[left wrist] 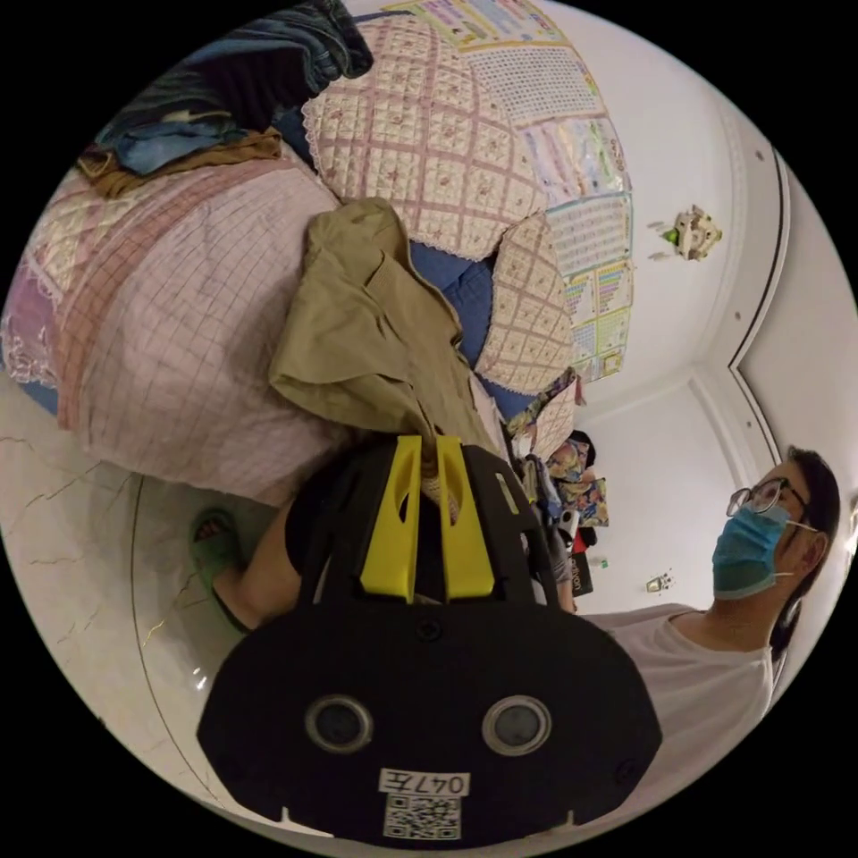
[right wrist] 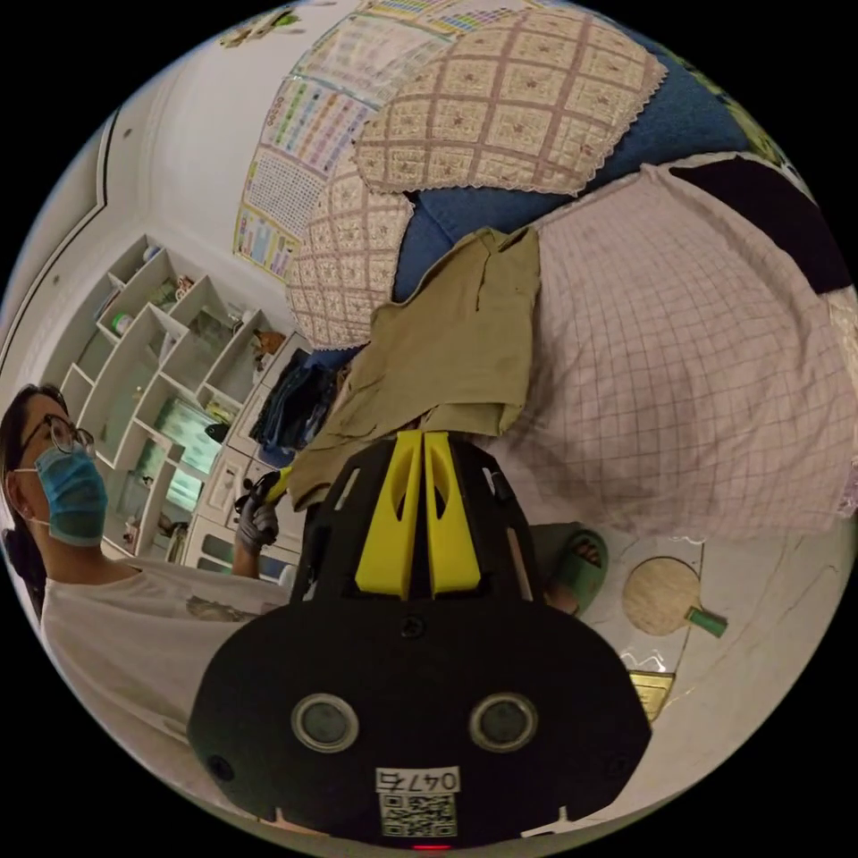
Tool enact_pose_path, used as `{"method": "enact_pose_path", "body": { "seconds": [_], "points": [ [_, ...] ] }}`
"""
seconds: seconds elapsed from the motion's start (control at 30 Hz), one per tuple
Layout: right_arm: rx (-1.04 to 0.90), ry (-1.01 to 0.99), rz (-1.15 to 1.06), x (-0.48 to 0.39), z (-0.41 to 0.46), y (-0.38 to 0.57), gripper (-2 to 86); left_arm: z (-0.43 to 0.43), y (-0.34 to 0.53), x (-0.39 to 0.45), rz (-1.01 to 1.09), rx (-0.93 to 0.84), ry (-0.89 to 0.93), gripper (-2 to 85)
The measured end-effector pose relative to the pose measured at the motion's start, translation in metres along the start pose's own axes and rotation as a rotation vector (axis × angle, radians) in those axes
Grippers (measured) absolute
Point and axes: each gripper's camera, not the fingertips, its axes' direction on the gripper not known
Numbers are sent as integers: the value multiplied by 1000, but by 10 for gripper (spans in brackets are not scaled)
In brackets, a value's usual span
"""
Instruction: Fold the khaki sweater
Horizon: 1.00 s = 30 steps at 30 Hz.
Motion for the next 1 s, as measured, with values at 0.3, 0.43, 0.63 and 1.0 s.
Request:
{"method": "enact_pose_path", "body": {
  "seconds": [0.3, 0.43, 0.63, 1.0],
  "points": [
    [21, 382, 39, -68, 1, 42, 47, -119, -55, 73, -93, 19, -196, 98],
    [68, 481, -366, -199, 31, 17, 21, -189, -100, 180, 121, 154, -406, 83],
    [105, 139, -895, -363, 170, 7, 7, -223, -149, 401, 635, 361, -690, 39],
    [-407, 452, -1217, -449, 328, 28, 15, -221, -295, 576, 784, 292, -691, -8]
  ]
}}
